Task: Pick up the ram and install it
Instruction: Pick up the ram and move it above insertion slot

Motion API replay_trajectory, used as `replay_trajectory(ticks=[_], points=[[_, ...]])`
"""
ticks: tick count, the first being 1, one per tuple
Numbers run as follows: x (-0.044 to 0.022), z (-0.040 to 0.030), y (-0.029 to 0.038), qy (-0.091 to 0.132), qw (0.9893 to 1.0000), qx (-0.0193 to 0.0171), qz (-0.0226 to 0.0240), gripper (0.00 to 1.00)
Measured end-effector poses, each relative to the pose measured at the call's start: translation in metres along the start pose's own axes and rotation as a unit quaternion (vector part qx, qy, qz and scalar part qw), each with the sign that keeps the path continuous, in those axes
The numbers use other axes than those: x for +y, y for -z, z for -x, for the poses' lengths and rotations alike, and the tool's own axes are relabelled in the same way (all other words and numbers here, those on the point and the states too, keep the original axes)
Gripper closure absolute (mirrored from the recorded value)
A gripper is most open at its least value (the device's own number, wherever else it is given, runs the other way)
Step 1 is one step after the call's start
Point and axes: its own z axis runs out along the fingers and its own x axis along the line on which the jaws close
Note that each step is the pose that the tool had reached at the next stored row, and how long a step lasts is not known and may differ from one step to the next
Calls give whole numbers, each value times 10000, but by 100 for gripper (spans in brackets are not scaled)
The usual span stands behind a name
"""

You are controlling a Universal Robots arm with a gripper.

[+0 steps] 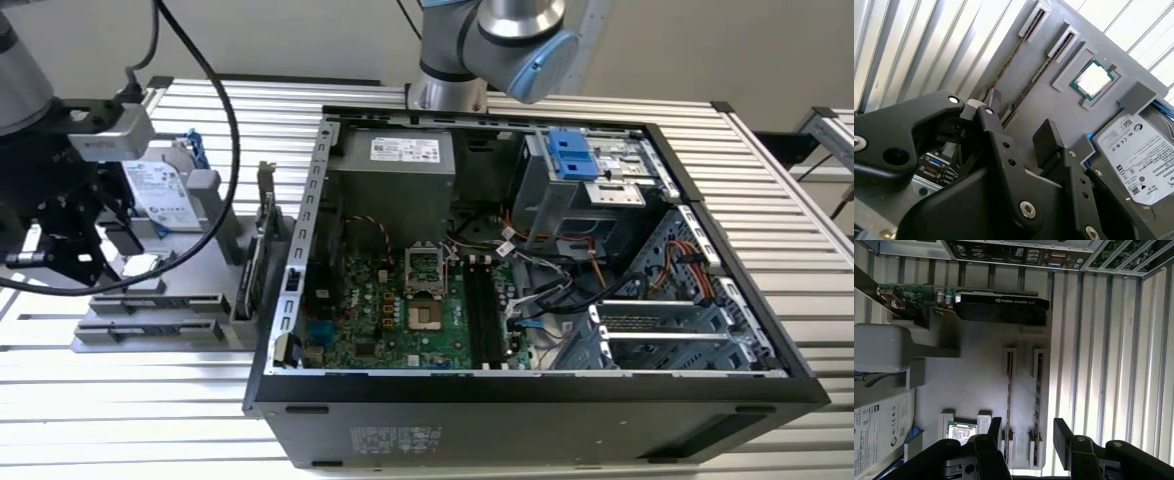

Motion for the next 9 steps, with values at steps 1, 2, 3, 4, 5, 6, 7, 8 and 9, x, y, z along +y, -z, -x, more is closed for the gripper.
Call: replay_trajectory(ticks=[1, 2, 3, 4, 5, 6, 7, 8, 9], points=[[0, 0, -7, 5, 10000, 0, -1, 0], [-1, -1, -16, 9, 10000, 0, 0, 0], [-1, -1, -24, 14, 10000, 1, 0, 0], [-2, -1, -32, 19, 10000, 1, 0, 0], [-2, -1, -41, 24, 10000, 1, 1, 0], [-3, -2, -48, 29, 10000, 1, 1, 0], [-3, -2, -56, 34, 10000, 1, 1, 0], [-3, -2, -64, 38, 10000, 2, 1, 0], [-4, -2, -73, 43, 10000, 2, 1, 0]])
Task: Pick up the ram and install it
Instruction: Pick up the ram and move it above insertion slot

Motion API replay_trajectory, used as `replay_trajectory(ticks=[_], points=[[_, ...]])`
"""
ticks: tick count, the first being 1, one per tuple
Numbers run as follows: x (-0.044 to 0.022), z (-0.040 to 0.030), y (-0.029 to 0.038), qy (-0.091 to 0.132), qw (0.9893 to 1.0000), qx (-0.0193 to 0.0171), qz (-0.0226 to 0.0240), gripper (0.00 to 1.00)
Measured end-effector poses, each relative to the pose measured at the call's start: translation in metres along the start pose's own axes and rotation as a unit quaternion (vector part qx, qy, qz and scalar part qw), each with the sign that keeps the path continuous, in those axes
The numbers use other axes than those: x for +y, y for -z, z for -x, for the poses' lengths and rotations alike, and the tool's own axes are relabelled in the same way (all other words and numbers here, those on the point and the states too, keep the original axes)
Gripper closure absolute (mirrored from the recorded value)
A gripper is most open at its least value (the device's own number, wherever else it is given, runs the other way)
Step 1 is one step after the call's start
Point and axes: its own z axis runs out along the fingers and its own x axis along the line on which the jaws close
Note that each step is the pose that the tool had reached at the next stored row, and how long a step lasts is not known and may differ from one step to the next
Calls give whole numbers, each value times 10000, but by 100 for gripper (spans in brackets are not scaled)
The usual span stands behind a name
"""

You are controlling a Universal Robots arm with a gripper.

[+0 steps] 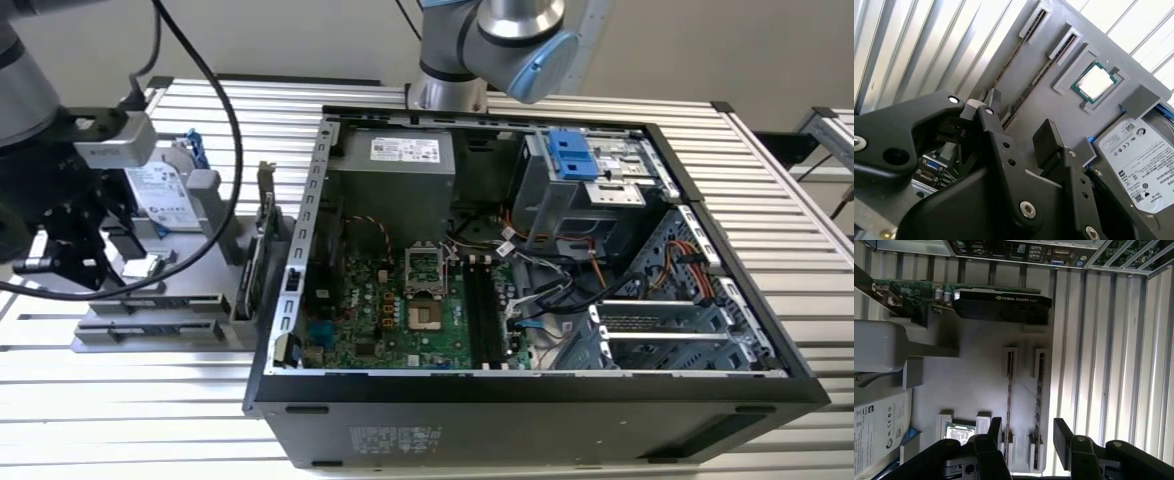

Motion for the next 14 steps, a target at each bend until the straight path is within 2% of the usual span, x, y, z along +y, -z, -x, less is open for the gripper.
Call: replay_trajectory(ticks=[14], points=[[-6, -3, -109, 64, 10000, 3, 2, 0]])
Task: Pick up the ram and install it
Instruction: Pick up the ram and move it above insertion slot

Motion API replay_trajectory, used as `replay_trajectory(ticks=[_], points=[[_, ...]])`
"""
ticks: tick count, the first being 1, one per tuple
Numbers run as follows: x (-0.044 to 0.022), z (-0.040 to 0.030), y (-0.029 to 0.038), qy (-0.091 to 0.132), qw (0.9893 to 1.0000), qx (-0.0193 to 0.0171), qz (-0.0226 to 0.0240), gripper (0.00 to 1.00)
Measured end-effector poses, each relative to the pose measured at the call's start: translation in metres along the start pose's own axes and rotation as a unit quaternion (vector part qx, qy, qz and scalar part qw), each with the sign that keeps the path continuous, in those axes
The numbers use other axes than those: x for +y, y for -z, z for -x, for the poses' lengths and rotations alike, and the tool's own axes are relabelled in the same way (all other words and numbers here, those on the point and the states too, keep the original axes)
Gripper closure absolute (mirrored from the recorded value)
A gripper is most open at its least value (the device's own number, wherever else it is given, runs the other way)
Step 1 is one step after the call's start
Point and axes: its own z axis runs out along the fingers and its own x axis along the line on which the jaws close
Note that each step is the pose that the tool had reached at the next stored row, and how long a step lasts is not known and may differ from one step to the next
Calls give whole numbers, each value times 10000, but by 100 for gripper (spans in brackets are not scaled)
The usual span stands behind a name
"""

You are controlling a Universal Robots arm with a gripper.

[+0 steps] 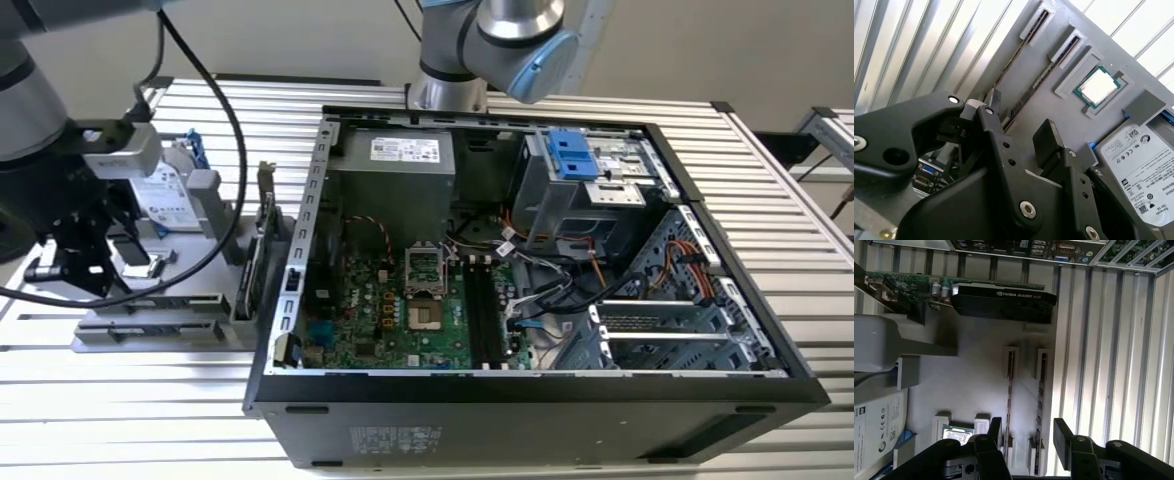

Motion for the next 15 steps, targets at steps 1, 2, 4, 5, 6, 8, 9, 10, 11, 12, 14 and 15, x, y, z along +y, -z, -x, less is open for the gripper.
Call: replay_trajectory(ticks=[1, 2, 4, 5, 6, 8, 9, 10, 11, 12, 14, 15], points=[[-1, 0, -7, 4, 10000, 0, 0, 0], [-1, 0, -15, 9, 10000, 0, 0, 0], [-2, -1, -30, 18, 10000, 1, 1, 0], [-2, -1, -37, 22, 10000, 2, 1, 0], [-3, -1, -43, 27, 10000, 1, 0, 0], [-3, -2, -57, 36, 10000, 1, 0, 0], [-3, -2, -65, 40, 10000, 2, 1, 0], [-4, -2, -71, 45, 10000, 2, 1, 0], [-4, -2, -78, 50, 10000, 2, 1, 0], [-5, -3, -85, 55, 10000, 3, 1, 0], [-5, -3, -98, 65, 10000, 3, 2, 0], [-6, -3, -104, 69, 10000, 3, 2, 0]])
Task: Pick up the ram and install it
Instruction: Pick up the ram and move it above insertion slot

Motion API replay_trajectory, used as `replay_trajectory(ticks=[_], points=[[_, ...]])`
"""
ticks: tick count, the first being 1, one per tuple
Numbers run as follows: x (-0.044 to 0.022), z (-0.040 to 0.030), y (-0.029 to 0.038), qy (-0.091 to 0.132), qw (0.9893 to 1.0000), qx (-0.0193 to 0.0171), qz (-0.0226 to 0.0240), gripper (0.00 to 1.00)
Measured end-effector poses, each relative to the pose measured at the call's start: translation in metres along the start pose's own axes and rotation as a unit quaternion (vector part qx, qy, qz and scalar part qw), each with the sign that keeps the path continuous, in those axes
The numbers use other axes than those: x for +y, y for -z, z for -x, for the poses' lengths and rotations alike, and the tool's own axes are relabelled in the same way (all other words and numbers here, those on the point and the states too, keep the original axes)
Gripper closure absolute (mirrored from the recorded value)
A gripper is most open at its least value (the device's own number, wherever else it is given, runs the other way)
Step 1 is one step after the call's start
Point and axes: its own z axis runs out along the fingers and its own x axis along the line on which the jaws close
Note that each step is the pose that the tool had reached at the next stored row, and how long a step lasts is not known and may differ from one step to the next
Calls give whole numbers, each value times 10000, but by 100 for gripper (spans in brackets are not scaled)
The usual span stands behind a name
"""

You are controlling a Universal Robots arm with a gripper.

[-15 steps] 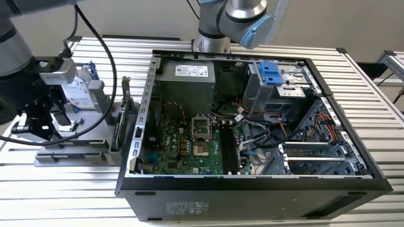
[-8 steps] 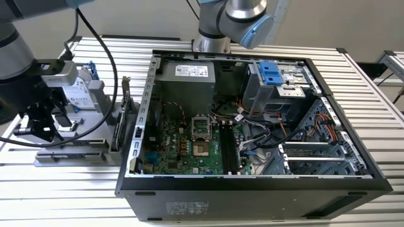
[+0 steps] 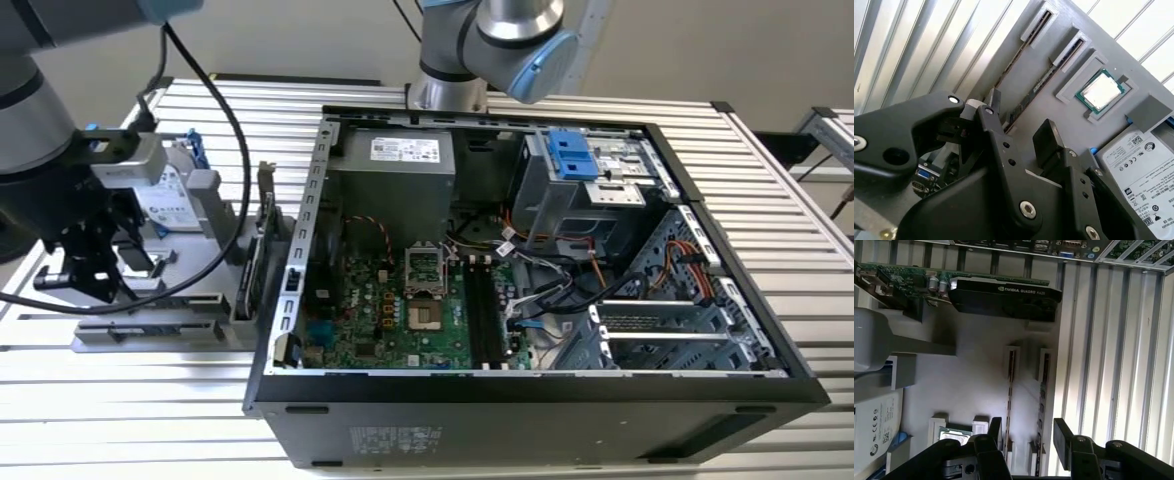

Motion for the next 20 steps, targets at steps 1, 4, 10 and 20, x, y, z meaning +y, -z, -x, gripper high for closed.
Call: replay_trajectory(ticks=[1, 4, 10, 20], points=[[0, 0, -7, 5, 10000, 1, 0, 0], [-1, -1, -28, 18, 10000, 1, 1, 0], [-4, -1, -76, 21, 10000, -4, -7, 0], [-8, 3, -153, 24, 9999, -10, -111, 0]])
